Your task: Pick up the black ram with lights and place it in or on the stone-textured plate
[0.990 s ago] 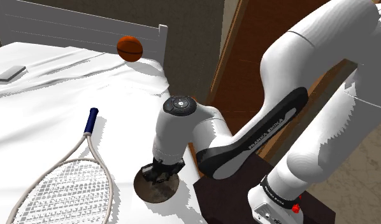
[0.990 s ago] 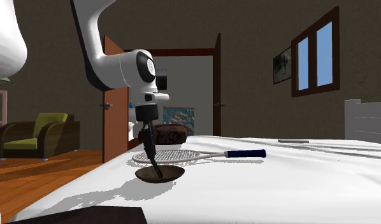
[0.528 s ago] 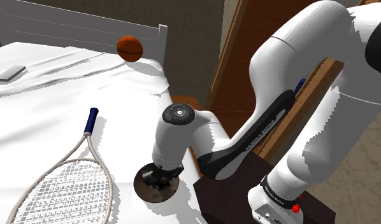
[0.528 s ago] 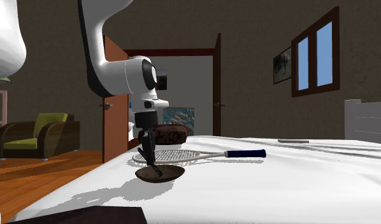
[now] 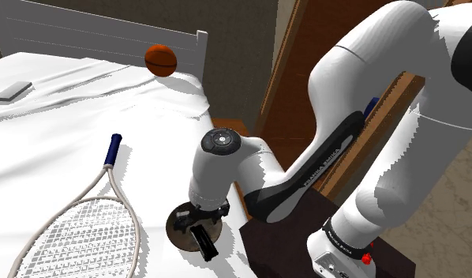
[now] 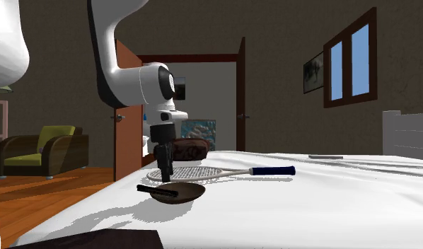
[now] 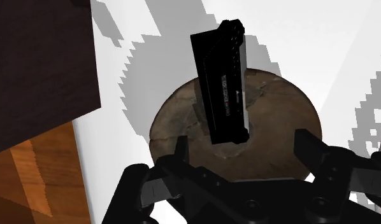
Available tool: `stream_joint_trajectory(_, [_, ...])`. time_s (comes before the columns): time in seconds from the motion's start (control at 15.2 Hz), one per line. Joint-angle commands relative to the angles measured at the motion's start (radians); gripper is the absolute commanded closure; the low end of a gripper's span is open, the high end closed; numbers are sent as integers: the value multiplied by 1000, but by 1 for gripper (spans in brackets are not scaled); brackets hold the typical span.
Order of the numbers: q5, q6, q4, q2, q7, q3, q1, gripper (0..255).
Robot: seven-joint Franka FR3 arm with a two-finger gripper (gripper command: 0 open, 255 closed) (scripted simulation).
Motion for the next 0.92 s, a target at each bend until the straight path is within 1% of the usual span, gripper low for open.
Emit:
stream_joint_trajectory(0.0, [0,0,0,0,0,0,0,0])
stream_joint_trajectory(0.07, [-1,1,-1,0,1,0,0,0])
stream_joint_trajectory(0.2, [201,-43,-8,-115,-143,67,-32,0])
stream_joint_trajectory(0.26, [296,-72,-7,-174,-211,79,-29,0])
stream_joint_trajectory(0.33, [359,-99,-3,-215,-256,70,-10,0])
stream_joint_trajectory(0.46, [355,-99,-3,-214,-254,59,0,0])
stream_joint_trajectory(0.86, [355,-99,-3,-214,-253,58,1,0])
